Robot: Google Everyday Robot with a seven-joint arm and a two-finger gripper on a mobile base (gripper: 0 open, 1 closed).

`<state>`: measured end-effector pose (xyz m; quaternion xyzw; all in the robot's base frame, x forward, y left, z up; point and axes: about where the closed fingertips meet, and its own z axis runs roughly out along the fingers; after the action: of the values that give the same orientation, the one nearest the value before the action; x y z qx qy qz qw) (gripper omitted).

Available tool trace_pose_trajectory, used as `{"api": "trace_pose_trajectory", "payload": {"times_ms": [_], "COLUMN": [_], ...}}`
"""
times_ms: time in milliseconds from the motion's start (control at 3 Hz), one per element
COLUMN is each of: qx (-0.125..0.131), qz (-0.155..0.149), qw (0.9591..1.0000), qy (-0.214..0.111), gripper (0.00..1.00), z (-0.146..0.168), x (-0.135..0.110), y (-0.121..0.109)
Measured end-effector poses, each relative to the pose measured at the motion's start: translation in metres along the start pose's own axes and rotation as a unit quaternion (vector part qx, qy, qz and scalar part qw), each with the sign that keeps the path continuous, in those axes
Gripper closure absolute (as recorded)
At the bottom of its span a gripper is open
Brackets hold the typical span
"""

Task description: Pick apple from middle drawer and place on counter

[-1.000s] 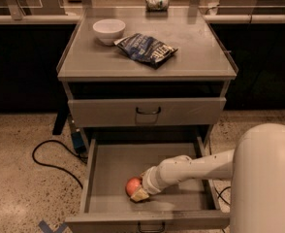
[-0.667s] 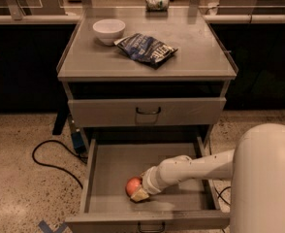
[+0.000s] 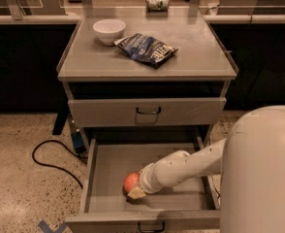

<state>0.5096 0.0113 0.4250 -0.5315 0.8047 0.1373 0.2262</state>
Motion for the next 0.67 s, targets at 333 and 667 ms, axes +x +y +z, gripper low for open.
{"api": "trace_pose_trajectory", "payload": {"times_ms": [333,667], "qx": [0.012,-0.001], "qz": [0.018,0.024], "qw": [0.9994,0.995], "qy": [0.029,0.097], "gripper": [1.0,1.0], "z": [-0.036,-0.071], "x": [-0.014,-0.005], "y": [0.023,0.069]}}
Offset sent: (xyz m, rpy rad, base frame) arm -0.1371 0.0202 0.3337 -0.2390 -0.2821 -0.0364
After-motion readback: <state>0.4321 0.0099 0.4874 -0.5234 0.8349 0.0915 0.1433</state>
